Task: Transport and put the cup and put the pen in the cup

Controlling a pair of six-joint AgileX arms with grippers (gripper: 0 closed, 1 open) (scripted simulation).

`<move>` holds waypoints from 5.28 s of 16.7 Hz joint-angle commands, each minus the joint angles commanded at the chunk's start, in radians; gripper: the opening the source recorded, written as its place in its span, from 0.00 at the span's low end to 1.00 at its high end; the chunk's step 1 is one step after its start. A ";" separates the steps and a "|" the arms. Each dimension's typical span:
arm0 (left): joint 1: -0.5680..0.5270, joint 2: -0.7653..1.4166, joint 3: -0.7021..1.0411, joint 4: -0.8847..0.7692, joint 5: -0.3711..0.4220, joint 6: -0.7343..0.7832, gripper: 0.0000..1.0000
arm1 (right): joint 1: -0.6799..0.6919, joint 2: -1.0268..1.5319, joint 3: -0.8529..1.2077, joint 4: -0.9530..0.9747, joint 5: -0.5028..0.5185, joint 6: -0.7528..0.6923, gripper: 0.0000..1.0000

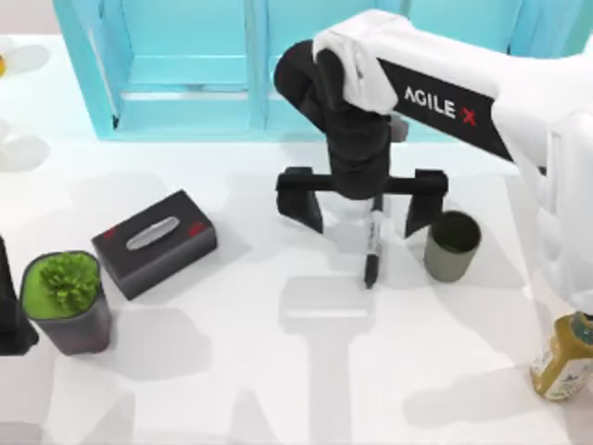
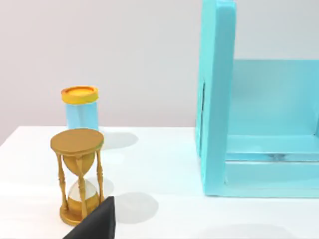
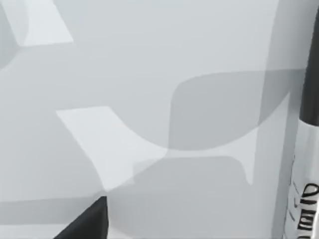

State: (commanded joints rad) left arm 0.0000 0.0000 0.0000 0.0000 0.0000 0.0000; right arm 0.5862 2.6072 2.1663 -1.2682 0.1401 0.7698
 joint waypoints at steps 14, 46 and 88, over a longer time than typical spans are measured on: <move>0.000 0.000 0.000 0.000 0.000 0.000 1.00 | 0.000 -0.007 -0.023 0.015 0.000 0.000 0.47; 0.000 0.000 0.000 0.000 0.000 0.000 1.00 | 0.101 -0.335 -0.202 -0.046 -0.040 0.115 0.00; 0.000 0.000 0.000 0.000 0.000 0.000 1.00 | 0.379 -0.949 -1.441 2.189 1.043 -0.820 0.00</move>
State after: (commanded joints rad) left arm 0.0000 0.0000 0.0000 0.0000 0.0000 0.0000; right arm 0.9655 1.6583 0.7248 0.9210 1.1833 -0.0504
